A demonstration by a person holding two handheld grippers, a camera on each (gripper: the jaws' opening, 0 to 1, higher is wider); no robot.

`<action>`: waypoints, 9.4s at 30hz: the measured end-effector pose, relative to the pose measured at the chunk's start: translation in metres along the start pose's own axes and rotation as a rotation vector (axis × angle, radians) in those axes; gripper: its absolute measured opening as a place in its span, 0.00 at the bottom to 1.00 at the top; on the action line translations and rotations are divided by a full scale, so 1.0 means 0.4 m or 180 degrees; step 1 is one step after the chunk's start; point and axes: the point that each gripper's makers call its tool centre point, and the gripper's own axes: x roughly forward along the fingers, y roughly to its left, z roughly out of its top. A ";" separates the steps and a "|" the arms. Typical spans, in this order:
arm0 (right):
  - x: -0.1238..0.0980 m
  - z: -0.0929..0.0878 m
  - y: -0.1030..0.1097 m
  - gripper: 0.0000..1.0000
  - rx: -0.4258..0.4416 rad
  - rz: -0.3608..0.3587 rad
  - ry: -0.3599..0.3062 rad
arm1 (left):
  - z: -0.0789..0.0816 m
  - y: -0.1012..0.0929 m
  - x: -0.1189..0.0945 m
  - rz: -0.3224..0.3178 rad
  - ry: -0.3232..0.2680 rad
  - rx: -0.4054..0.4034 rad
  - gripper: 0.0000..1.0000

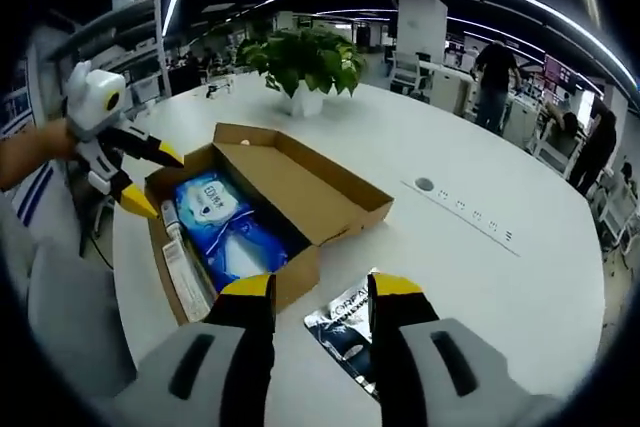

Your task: Operate the shoe box by opening the lid, removing the specified soft item, and placing it in the target area until the item is outside and the box remains undamaged.

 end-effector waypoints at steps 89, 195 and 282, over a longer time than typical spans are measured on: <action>0.388 -0.006 0.312 0.02 0.0679 0.0319 0.0272 | -0.220 0.217 -0.096 0.0688 0.0020 -0.1192 0.03; 0.240 -0.051 0.181 0.00 0.0658 0.0105 0.0263 | -0.139 0.102 0.120 0.0058 0.0482 -0.1151 0.05; -0.160 -0.094 -0.106 0.00 0.1443 -0.0377 -0.0256 | 0.240 -0.251 0.130 -0.0618 -0.0336 -0.0747 0.00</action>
